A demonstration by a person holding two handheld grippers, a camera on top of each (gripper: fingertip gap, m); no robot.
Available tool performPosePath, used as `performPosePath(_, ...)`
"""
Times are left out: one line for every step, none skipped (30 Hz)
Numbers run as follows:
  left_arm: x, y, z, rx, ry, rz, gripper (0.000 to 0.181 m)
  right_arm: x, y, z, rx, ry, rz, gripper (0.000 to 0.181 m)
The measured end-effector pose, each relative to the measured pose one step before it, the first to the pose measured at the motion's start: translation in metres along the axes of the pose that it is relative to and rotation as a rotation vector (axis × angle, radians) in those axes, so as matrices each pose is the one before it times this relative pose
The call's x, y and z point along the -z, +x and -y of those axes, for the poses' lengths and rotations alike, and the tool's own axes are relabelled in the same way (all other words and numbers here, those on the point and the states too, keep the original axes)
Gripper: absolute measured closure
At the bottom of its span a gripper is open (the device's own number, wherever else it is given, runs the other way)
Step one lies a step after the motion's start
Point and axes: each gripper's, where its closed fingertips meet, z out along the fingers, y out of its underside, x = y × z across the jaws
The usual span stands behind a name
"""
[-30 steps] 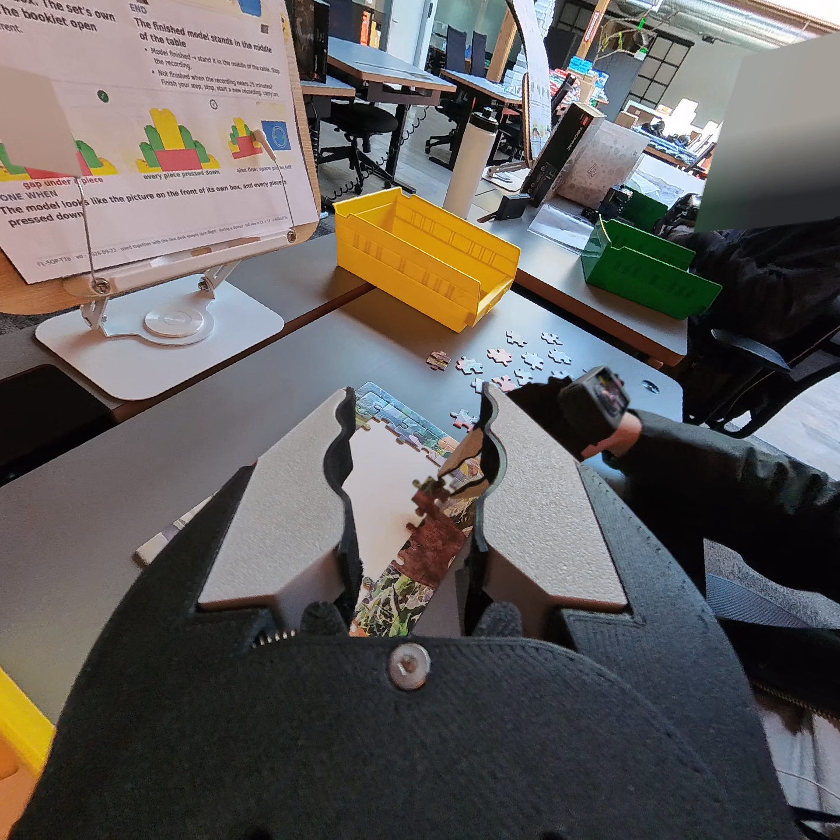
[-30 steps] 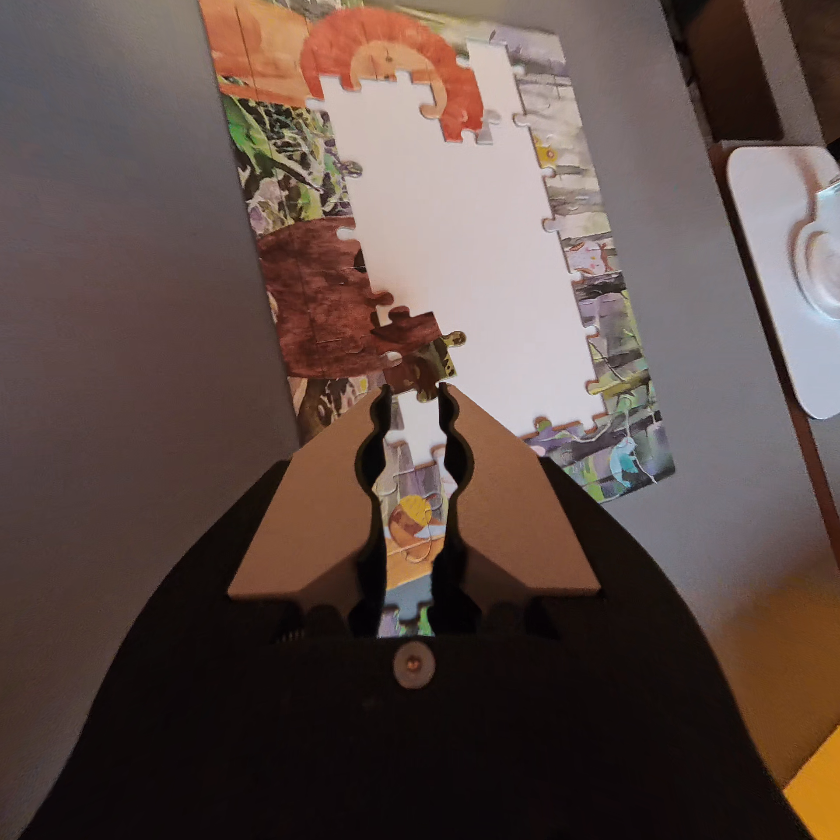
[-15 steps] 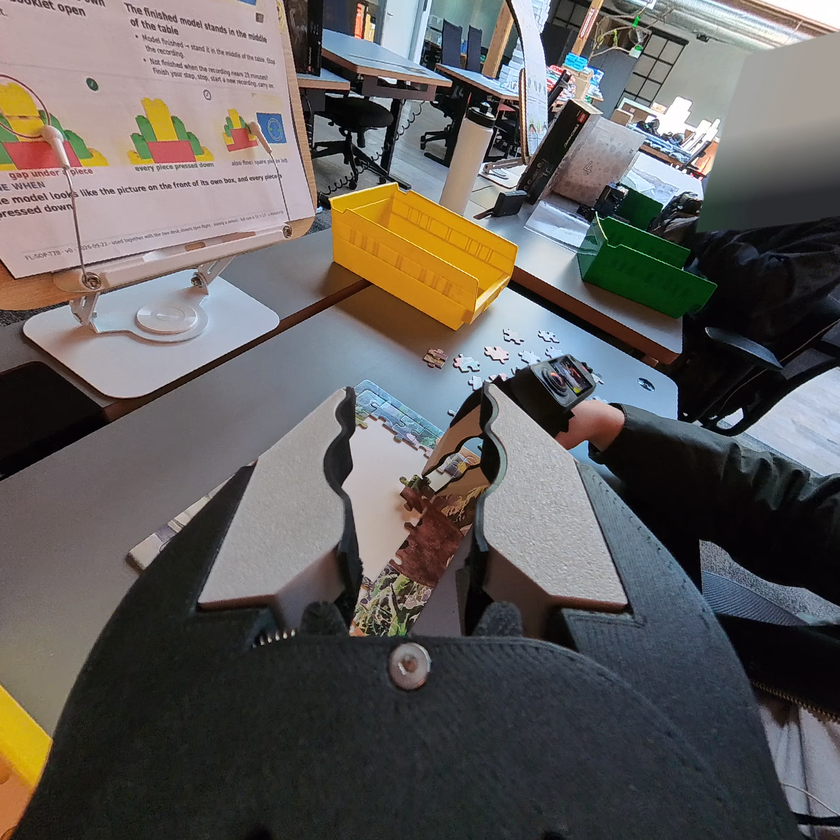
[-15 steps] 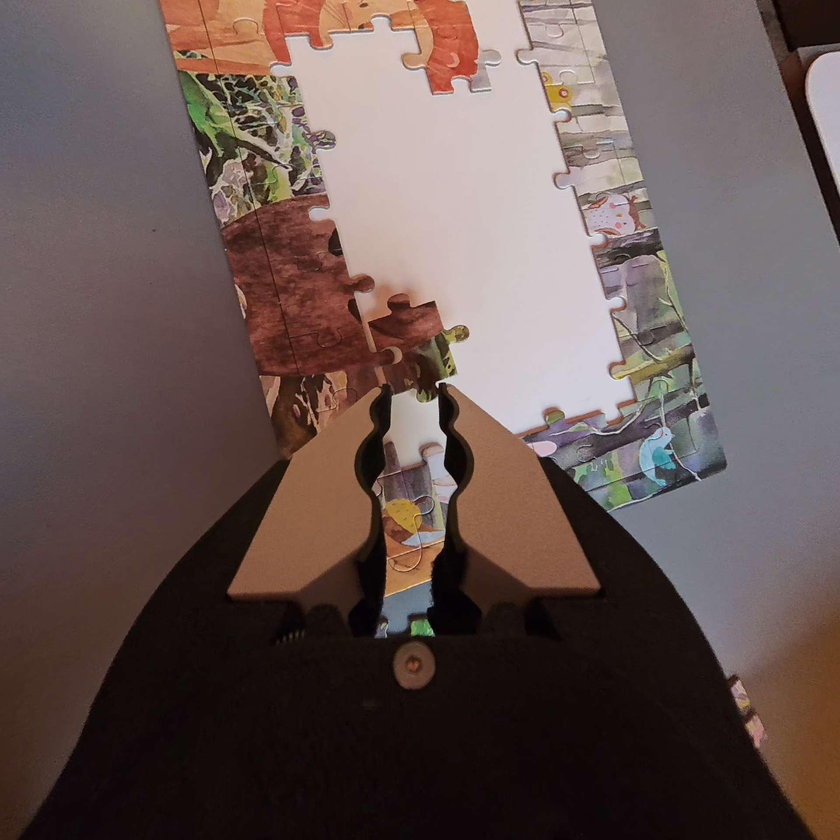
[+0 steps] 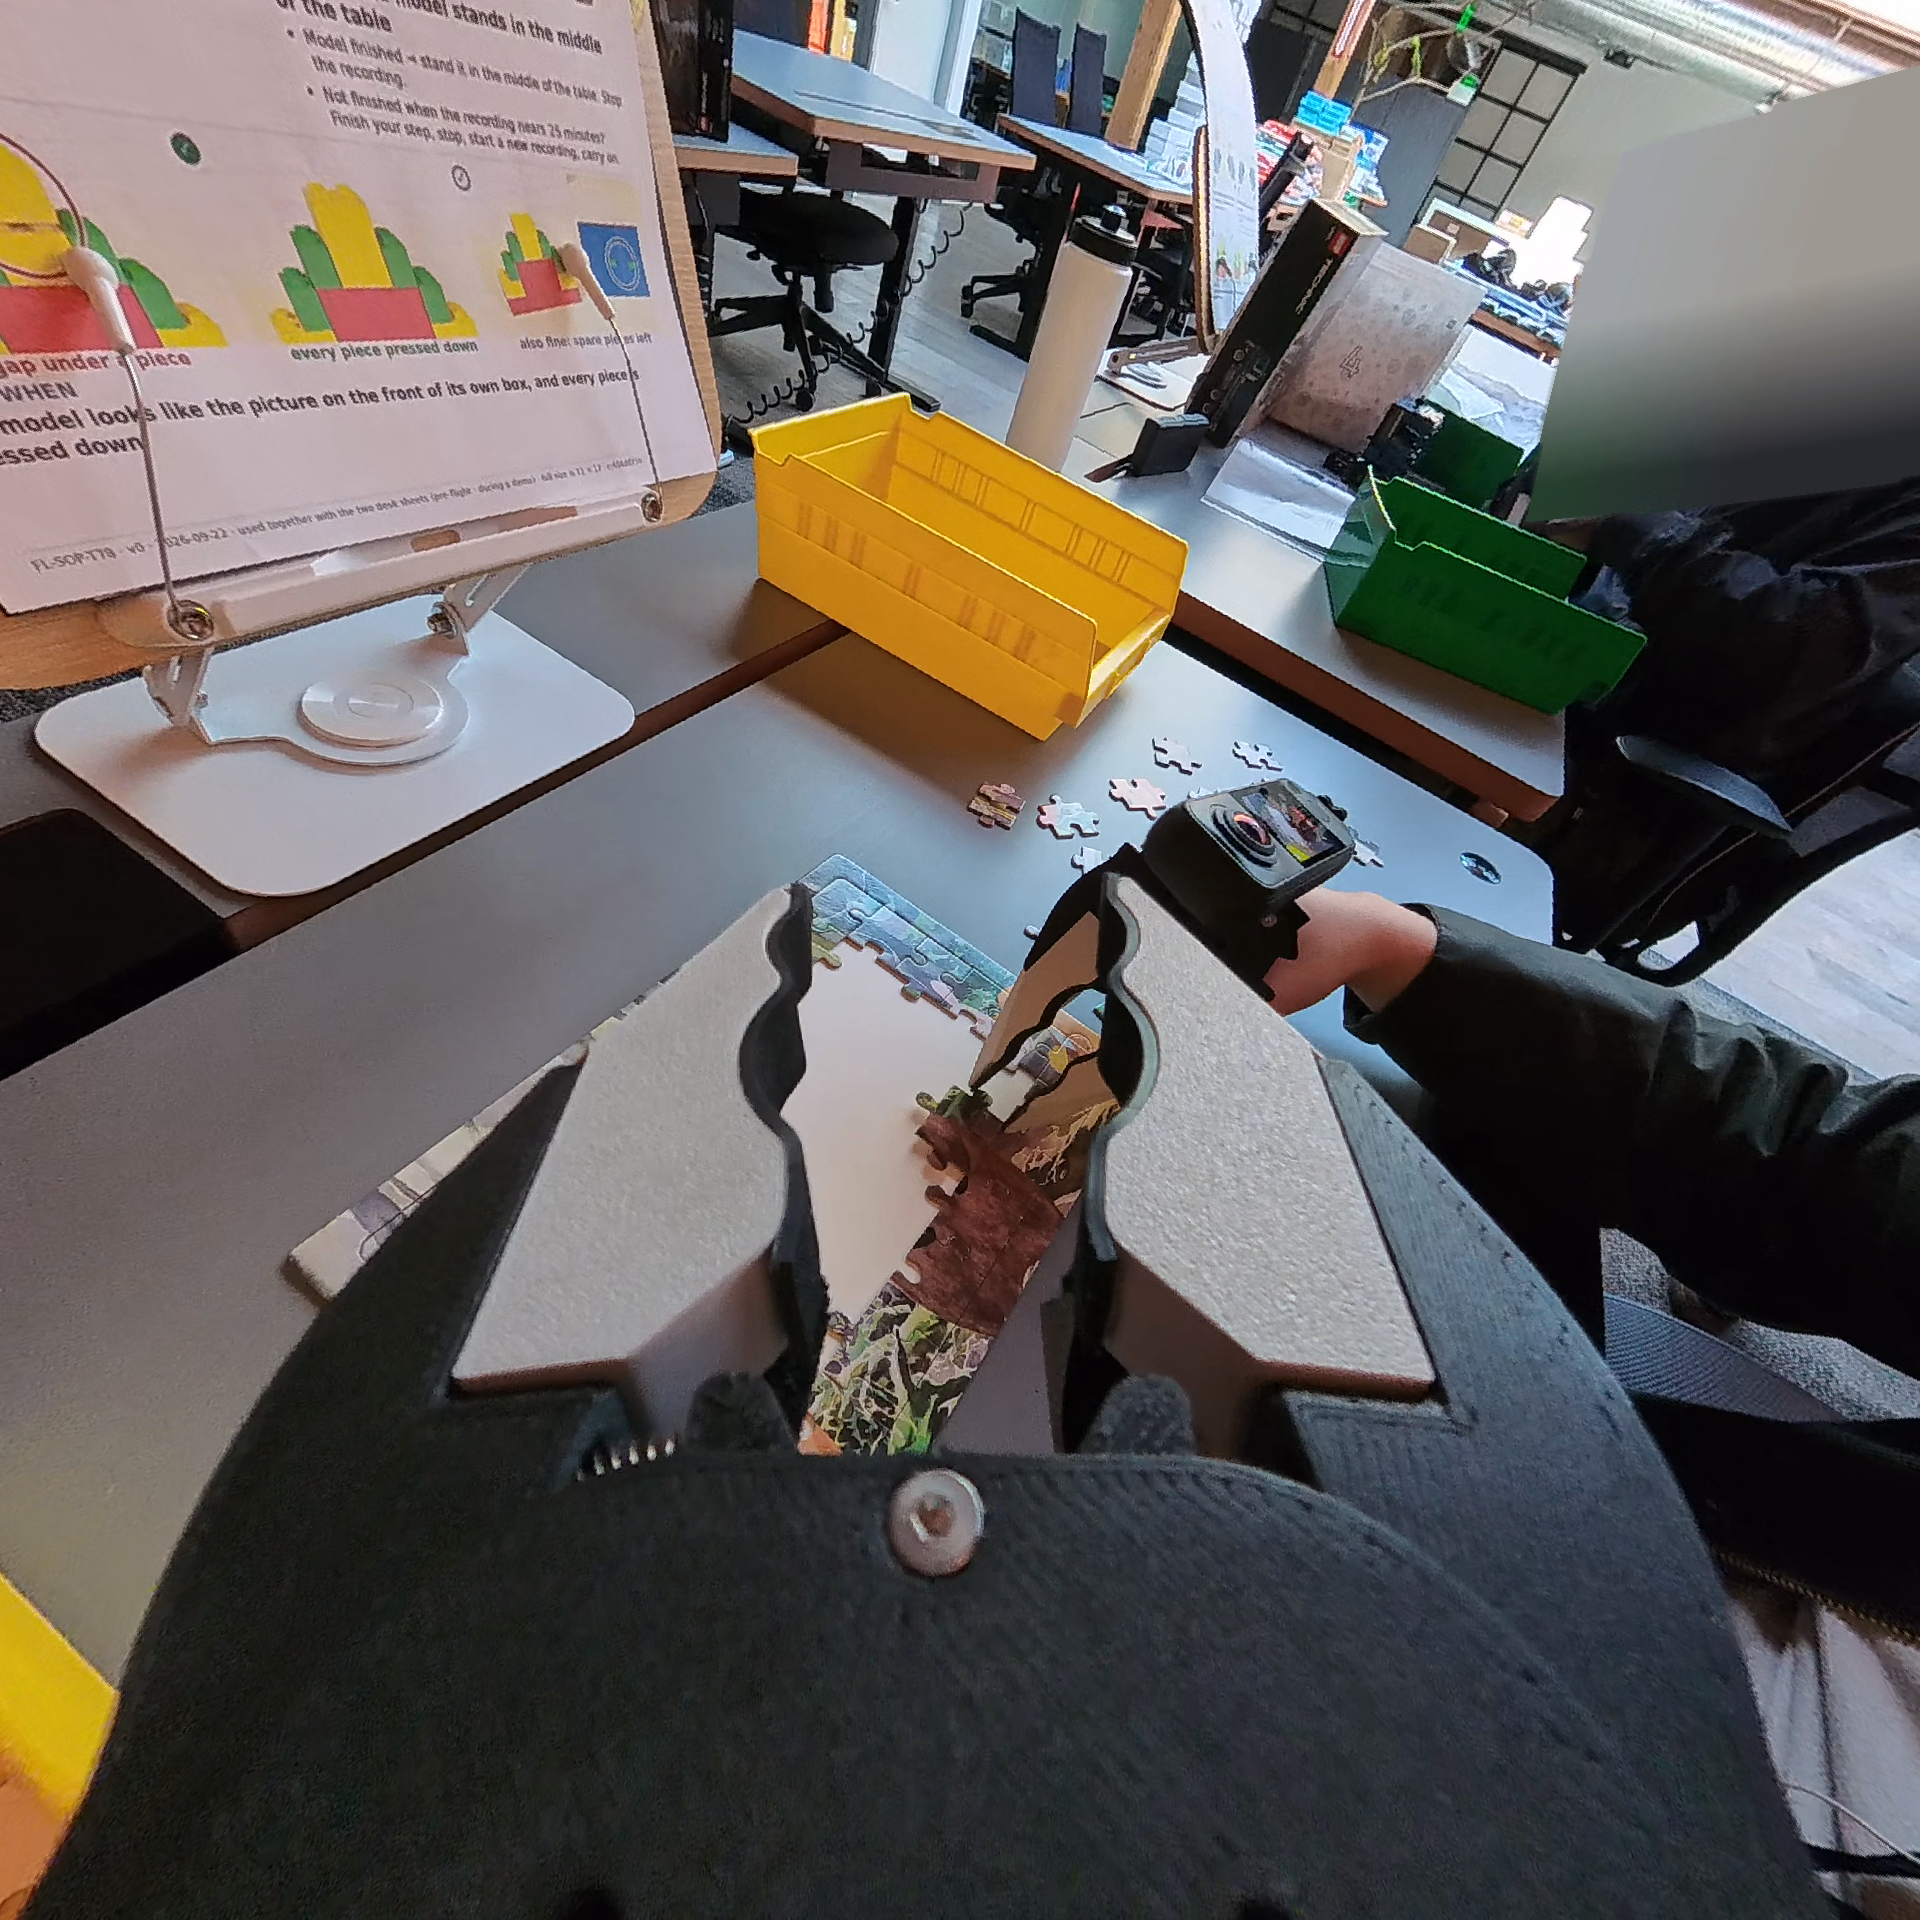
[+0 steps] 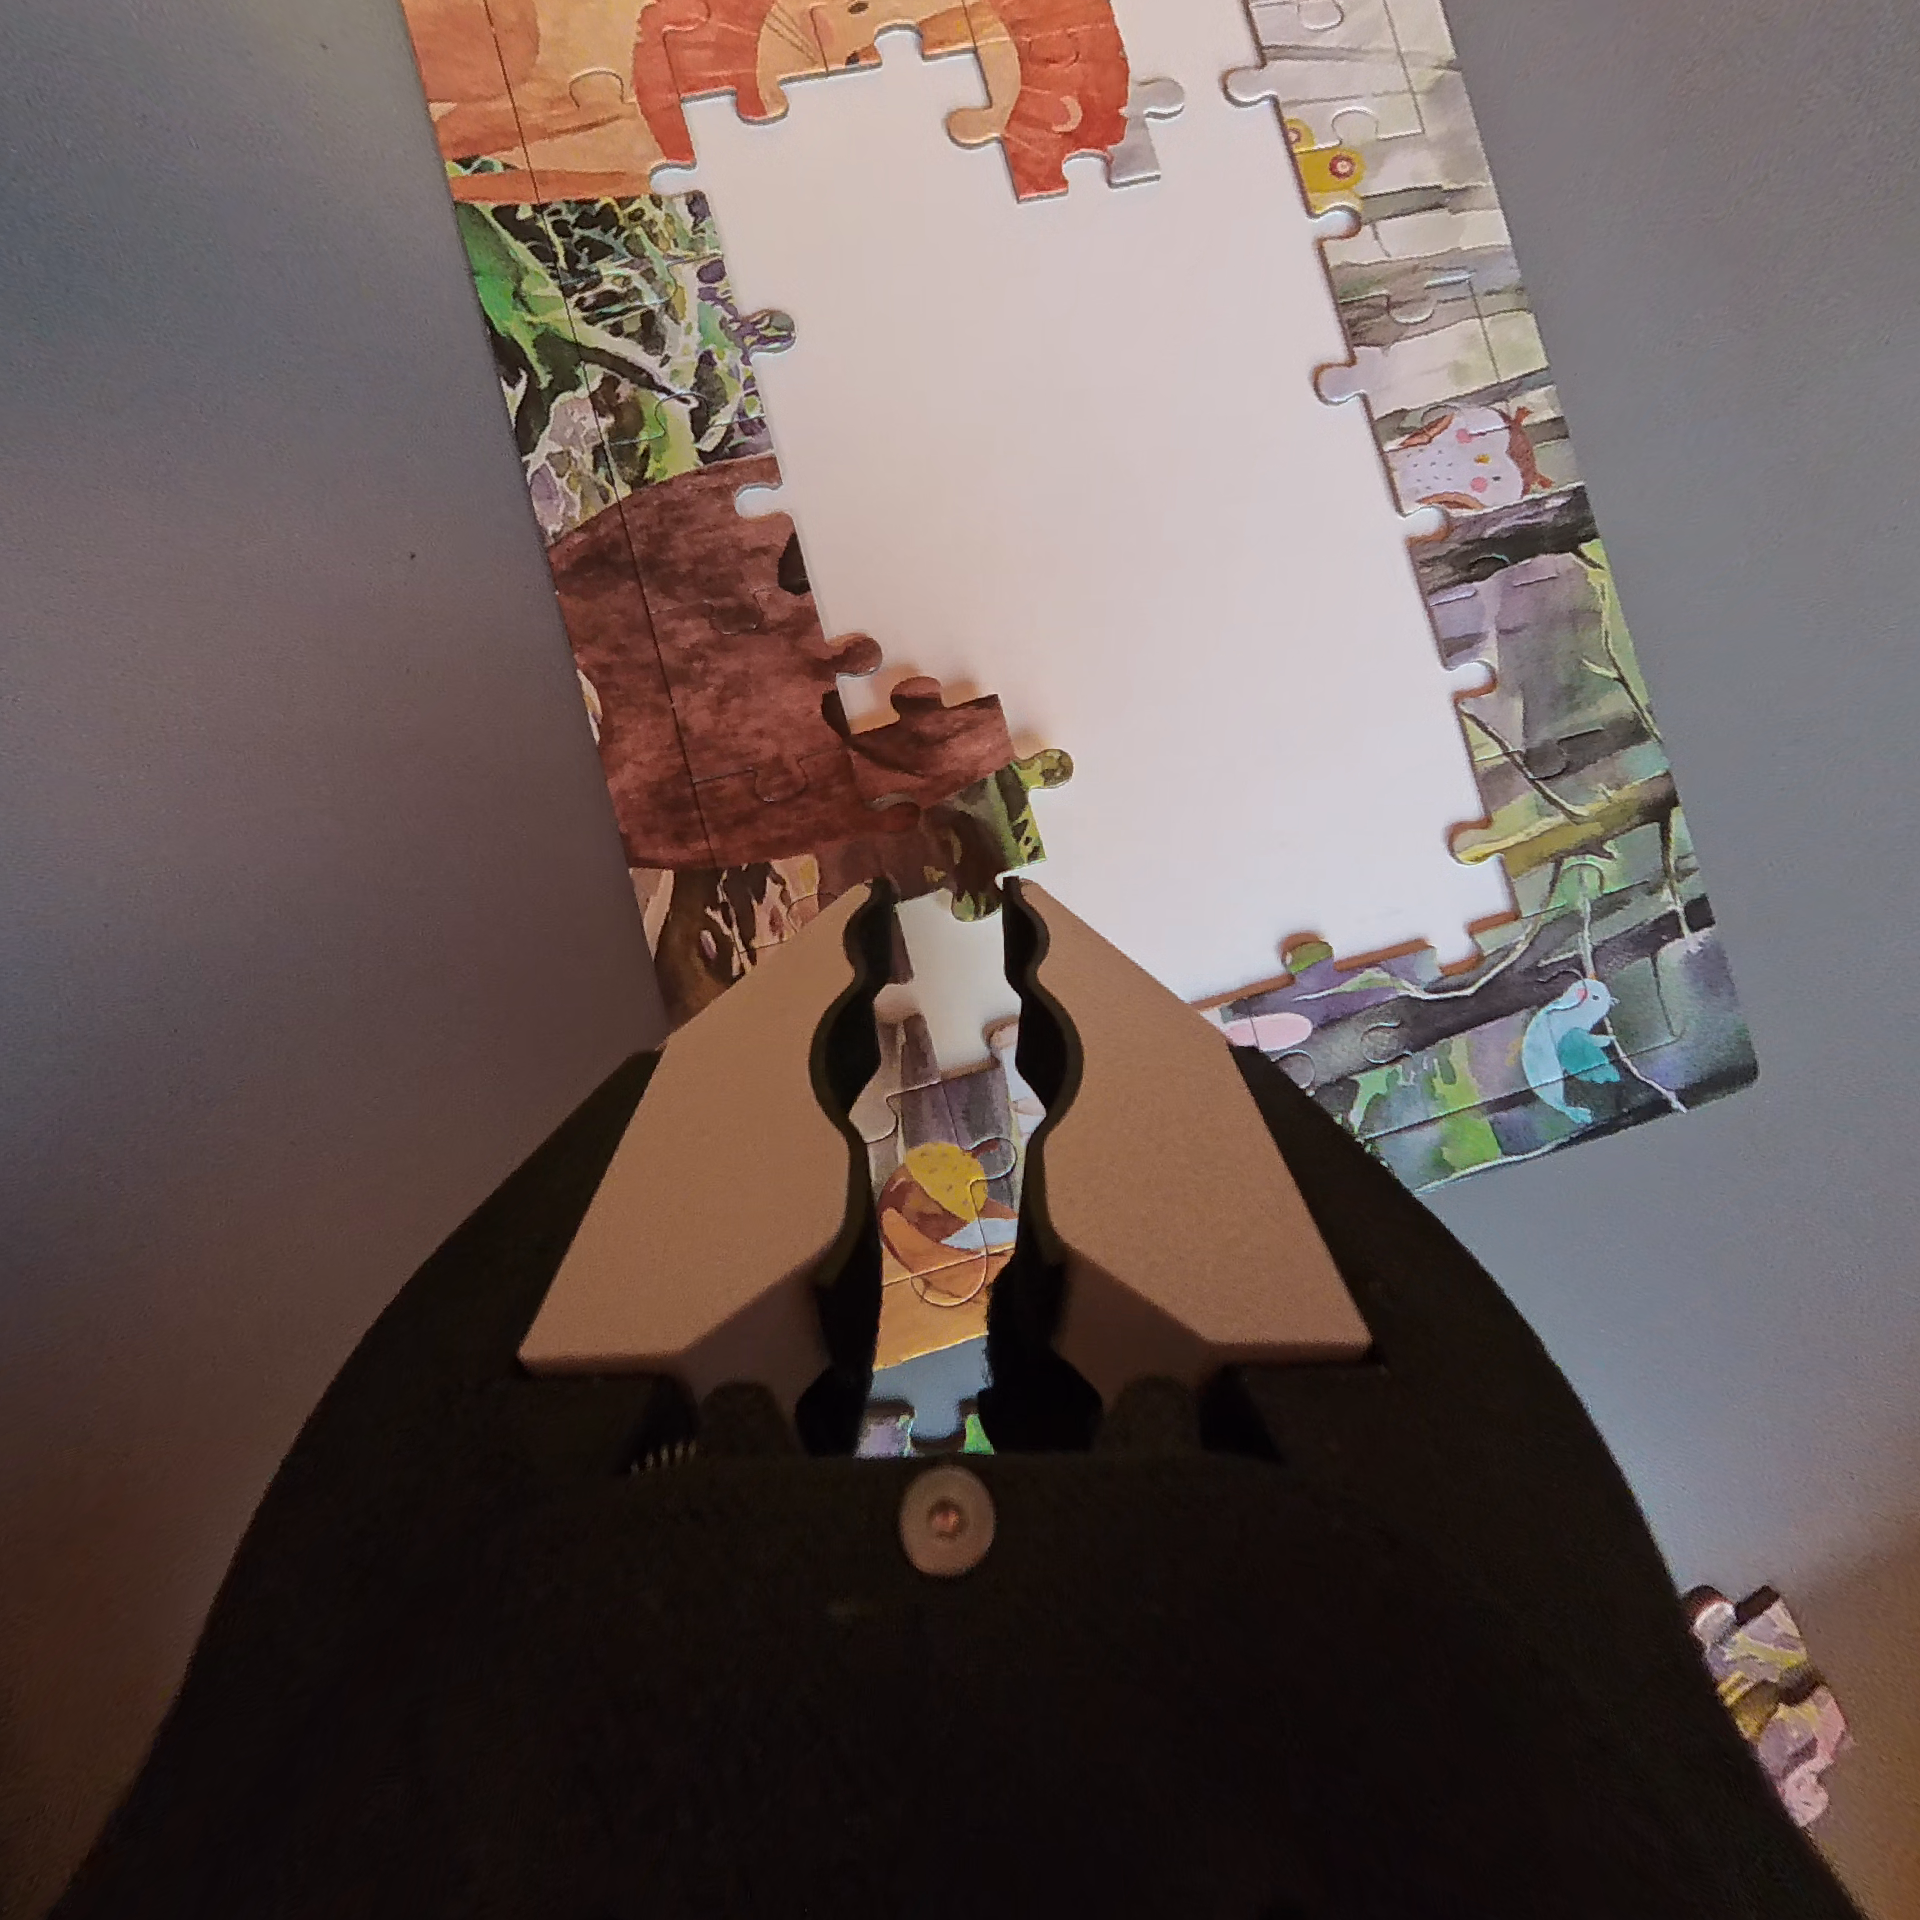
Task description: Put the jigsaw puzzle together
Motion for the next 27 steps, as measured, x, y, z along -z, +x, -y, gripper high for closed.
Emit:
performPosePath(-0.00024, 0.00008, -0.00017, 0.0000, -0.0010, 0.0000, 0.128, 0.00000, 0.00069, 0.00003, -0.0052, -0.0043, -0.0027, 0.160)
performPosePath(-0.00020, -0.00005, -0.00011, -0.0001, -0.0006, 0.0000, 0.128, -0.00011, 0.00040, 0.00010, -0.0034, -0.0038, -0.0024, 0.160)
performPosePath(-0.00015, 0.00006, -0.00004, -0.0001, -0.0005, 0.0000, 0.128, -0.00014, -0.00028, 0.00007, -0.0007, -0.0031, 0.0009, 0.160)
performPosePath(-0.00028, 0.00002, -0.00010, 0.0000, -0.0007, -0.0003, 0.128, -0.00016, -0.00069, 0.00015, 0.0004, -0.0023, 0.0037, 0.160)
performPosePath(-0.00023, 0.00010, -0.00020, -0.0001, -0.0011, -0.0003, 0.128, -0.00003, -0.00023, 0.00010, -0.0008, -0.0028, 0.0009, 0.160)
performPosePath(-0.00016, -0.00014, -0.00032, -0.0001, -0.0015, 0.0004, 0.128, 0.00000, -0.00010, 0.00008, -0.0006, -0.0019, 0.0007, 0.160)
performPosePath(-0.00025, -0.00007, -0.00016, 0.0001, -0.0011, 0.0004, 0.128, -0.00008, -0.00022, 0.00004, 0.0008, -0.0021, 0.0013, 0.160)
performPosePath(-0.00019, 0.00001, -0.00012, 0.0004, -0.0007, -0.0002, 0.128, 0.00004, -0.00035, -0.00013, 0.0011, -0.0025, 0.0020, 0.160)
performPosePath(-0.00009, 0.00011, -0.00013, 0.0003, -0.0004, -0.0006, 0.128, 0.00011, -0.00003, -0.00011, -0.0010, -0.0028, 0.0003, 0.160)
performPosePath(-0.00008, 0.00003, -0.00001, -0.0001, -0.0002, -0.0001, 0.128, 0.00012, -0.00009, -0.00011, -0.0017, -0.0022, 0.0007, 0.160)
performPosePath(-0.00006, -0.00003, -0.00004, -0.0003, -0.0004, 0.0003, 0.128, 0.00002, -0.00003, -0.00034, -0.0014, -0.0028, 0.0013, 0.160)
performPosePath(-0.00007, -0.00001, -0.00003, -0.0001, -0.0003, 0.0003, 0.128, 0.00004, -0.00007, -0.00017, -0.0023, -0.0019, 0.0012, 0.160)
performPosePath(-0.00002, -0.00006, 0.00003, 0.0002, -0.0001, -0.0001, 0.128, 0.00005, -0.00003, -0.00022, -0.0029, -0.0026, 0.0013, 0.160)
performPosePath(-0.00001, -0.00001, 0.00001, 0.0004, -0.0002, -0.0004, 0.128, 0.00015, 0.00016, -0.00015, -0.0014, -0.0017, 0.0005, 0.160)
performPosePath(-0.00002, 0.00000, -0.00011, 0.0003, -0.0001, 0.0000, 0.128, 0.00011, 0.00010, -0.00021, -0.0002, -0.0007, 0.0005, 0.160)
performPosePath(0.00004, -0.00015, 0.00006, 0.0001, 0.0003, 0.0003, 0.128, 0.00007, 0.00006, -0.00018, -0.0014, -0.0013, 0.0005, 0.160)
performPosePath(-0.00010, 0.00007, 0.00003, 0.0002, 0.0001, -0.0001, 0.128, -0.00003, 0.00010, -0.00006, -0.0022, -0.0015, 0.0007, 0.160)
performPosePath(0.00001, -0.00001, -0.00004, 0.0005, -0.0005, -0.0003, 0.128, 0.00001, 0.00004, -0.00006, -0.0008, -0.0004, 0.0009, 0.160)
performPosePath(-0.00020, 0.00001, -0.00009, 0.0002, -0.0005, -0.0003, 0.128, 0.00009, 0.00014, 0.00002, 0.0011, -0.0005, 0.0002, 0.160)
performPosePath(-0.00006, 0.00003, -0.00019, -0.0001, -0.0008, -0.0002, 0.128, 0.00005, 0.00032, -0.00015, -0.0005, -0.0016, -0.0013, 0.160)
performPosePath(-0.00016, 0.00003, -0.00016, -0.0003, -0.0008, -0.0001, 0.128, -0.00011, 0.00013, -0.00011, -0.0013, -0.0014, 0.0009, 0.160)
performPosePath(-0.00015, 0.00000, -0.00018, 0.0000, -0.0009, 0.0003, 0.128, -0.00004, 0.00007, 0.00021, -0.0003, -0.0002, 0.0009, 0.160)
performPosePath(-0.00008, -0.00004, -0.00003, 0.0001, -0.0006, 0.0000, 0.128, -0.00009, -0.00002, 0.00012, 0.0007, -0.0004, 0.0004, 0.160)
performPosePath(0.00000, 0.00008, -0.00001, 0.0002, -0.0001, -0.0005, 0.128, -0.00013, 0.00004, -0.00007, -0.0003, -0.0019, 0.0007, 0.160)
performPosePath(-0.00012, 0.00007, -0.00008, 0.0002, -0.0001, -0.0003, 0.128, 0.00001, 0.00015, 0.00010, -0.0005, -0.0010, 0.0003, 0.160)
performPosePath(0.00000, -0.00010, -0.00002, 0.0002, -0.0004, 0.0002, 0.128, -0.00007, 0.00035, 0.00007, 0.0009, -0.0006, -0.0011, 0.160)
performPosePath(-0.00012, -0.00006, -0.00009, 0.0002, -0.0004, 0.0000, 0.128, -0.00027, 0.00027, 0.00001, 0.0014, -0.0007, -0.0007, 0.160)
